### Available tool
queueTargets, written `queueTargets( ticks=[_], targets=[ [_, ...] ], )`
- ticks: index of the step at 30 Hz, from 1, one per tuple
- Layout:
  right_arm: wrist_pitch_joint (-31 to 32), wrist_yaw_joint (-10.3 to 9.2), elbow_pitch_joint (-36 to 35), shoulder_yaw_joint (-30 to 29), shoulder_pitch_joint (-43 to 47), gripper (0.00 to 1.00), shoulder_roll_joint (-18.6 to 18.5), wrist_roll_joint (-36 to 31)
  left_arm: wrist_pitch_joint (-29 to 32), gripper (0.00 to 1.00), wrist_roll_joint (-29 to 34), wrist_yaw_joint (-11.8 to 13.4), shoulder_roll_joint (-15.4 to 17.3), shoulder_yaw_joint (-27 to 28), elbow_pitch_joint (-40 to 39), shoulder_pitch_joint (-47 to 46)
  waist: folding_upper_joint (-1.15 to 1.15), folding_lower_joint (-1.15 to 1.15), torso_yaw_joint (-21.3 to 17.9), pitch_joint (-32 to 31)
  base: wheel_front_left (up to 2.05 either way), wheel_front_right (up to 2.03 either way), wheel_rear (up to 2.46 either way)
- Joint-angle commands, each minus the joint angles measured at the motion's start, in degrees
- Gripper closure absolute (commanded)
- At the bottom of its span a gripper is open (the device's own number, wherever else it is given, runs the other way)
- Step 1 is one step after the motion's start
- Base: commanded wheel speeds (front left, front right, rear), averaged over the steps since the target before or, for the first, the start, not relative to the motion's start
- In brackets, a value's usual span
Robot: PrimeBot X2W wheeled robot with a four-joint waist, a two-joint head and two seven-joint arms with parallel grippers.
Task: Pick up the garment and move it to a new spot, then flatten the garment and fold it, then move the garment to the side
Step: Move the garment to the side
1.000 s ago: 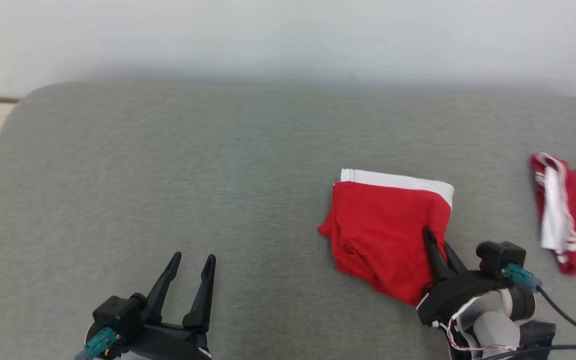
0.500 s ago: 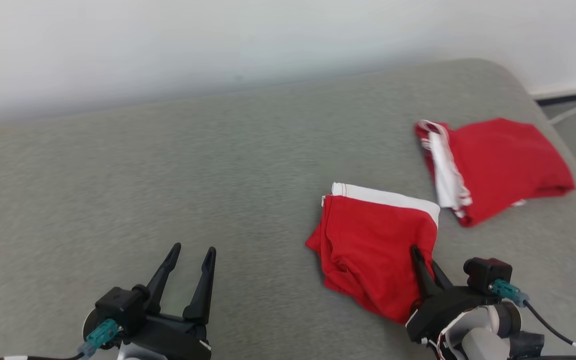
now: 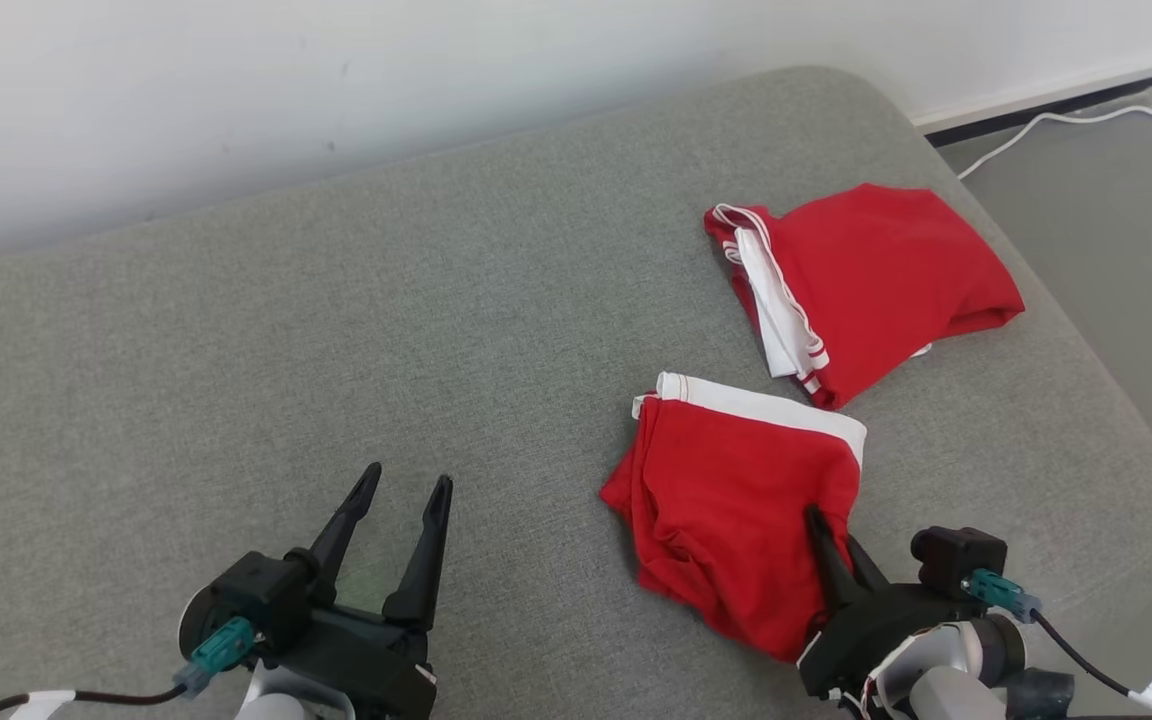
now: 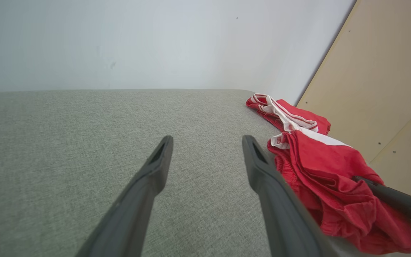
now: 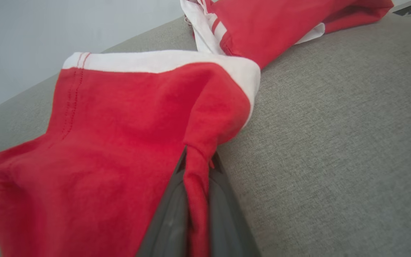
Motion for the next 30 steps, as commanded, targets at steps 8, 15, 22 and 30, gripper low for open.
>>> queueTargets(
  ticks=[8, 15, 22, 30],
  targets=[
    [-0.01, 0.01, -1.76, 5.01, -6.43, 1.0, -2.99, -2.86, -0.01, 0.0, 0.26, 0.01, 0.12, -0.46, -0.96, -1.38, 0.0, 0.0, 3.02, 1.93, 0.0, 0.0, 0.0],
    [-0.02, 0.01, -0.01, 7.54, -16.45, 1.0, -10.86, -5.17, -0.01, 0.0, 0.42, 0.0, 0.11, 0.1, -1.72, -1.21, 0.0, 0.0, 6.77, 3.17, 0.0, 0.0, 0.0],
    [-0.02, 0.01, 6.09, 8.74, -25.48, 1.0, -18.73, -5.22, -0.01, 0.0, -0.25, 0.0, 0.11, 0.03, -2.24, -1.96, 0.0, 0.0, 10.51, 5.5, 0.0, 0.0, 0.0],
    [-0.02, 0.01, 14.98, 9.93, -31.82, 1.0, -23.02, -5.61, -0.01, 0.0, 0.59, 0.0, 0.11, -0.37, -2.5, -3.6, 0.0, 0.0, 13.93, 8.52, 0.0, 0.0, 0.0]
  ],
)
